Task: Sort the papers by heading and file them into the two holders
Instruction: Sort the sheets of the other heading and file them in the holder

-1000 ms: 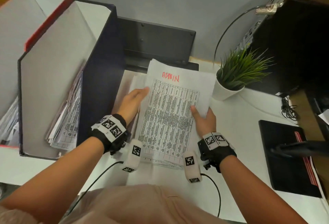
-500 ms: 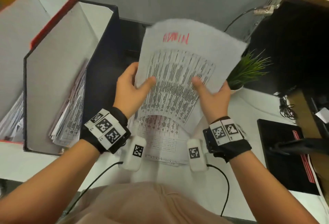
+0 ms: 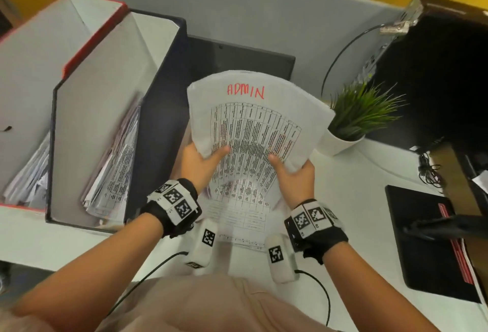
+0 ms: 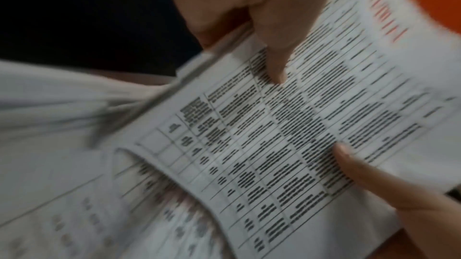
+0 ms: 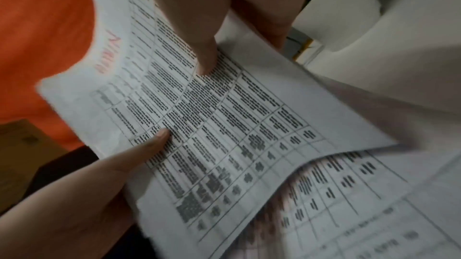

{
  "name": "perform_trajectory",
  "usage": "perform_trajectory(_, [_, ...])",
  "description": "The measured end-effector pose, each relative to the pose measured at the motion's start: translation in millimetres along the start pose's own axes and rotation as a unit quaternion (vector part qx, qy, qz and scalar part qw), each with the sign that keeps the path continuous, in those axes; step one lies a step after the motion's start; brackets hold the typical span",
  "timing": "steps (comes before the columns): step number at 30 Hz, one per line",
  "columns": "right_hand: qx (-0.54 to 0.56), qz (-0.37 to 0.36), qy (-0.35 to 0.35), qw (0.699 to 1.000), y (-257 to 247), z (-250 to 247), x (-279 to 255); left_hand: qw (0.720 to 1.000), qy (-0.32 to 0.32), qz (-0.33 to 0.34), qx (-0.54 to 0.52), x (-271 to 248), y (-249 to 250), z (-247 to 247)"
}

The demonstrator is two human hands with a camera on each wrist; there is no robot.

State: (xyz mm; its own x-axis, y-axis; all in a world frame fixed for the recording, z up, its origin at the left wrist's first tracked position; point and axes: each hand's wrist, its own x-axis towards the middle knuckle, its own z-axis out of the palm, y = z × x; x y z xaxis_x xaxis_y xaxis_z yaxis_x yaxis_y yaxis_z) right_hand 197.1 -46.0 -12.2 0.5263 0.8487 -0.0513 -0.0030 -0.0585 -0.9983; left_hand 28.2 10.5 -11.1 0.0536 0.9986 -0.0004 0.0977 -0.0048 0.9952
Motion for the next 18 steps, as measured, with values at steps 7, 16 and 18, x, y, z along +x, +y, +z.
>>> perform_trajectory(7, [0.015, -0.055, -0.033, 0.998, -30, 2, 13, 0.992, 0.021, 0.020, 0.119, 14, 56, -22])
perform_trajectory(16, [-0.108, -0.041, -0.121, 0.986, -3, -8, 32, 0.978, 0.066, -0.009, 0.199, 28, 129, -111])
perform_trajectory(18, [-0.157, -0.015, -0.102, 0.982, 17, -13, 37, 0.974, 0.089, -0.065, 0.198, 32, 135, -140])
